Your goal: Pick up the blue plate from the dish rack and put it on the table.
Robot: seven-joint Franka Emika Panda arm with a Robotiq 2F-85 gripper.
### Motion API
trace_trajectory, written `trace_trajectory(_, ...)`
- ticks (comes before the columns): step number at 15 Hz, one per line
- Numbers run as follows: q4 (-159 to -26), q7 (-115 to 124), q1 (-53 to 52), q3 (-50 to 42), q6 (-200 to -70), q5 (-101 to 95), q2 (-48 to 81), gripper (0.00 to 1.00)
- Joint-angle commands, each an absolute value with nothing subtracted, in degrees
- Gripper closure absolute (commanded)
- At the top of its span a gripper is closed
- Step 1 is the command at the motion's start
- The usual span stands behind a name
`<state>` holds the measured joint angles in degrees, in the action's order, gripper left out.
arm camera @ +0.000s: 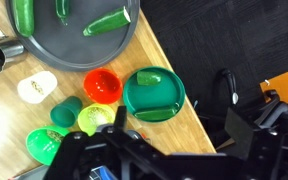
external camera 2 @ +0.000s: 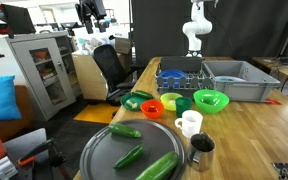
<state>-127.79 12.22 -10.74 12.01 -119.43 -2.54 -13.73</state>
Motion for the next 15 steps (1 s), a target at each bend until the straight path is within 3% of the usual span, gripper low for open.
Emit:
trace_trajectory(1, -125.68, 13.36, -9.8, 12.53, -121.07, -4.48, -12.17, 0.0)
trace_trajectory(7, -112.6, 13.3, -8.47, 12.18, -121.02, -14.36, -2.27, 0.0)
trace_trajectory(15, -86.35, 8.11, -11.72, 9.97, -119.1, -17.26, 21.74, 0.0)
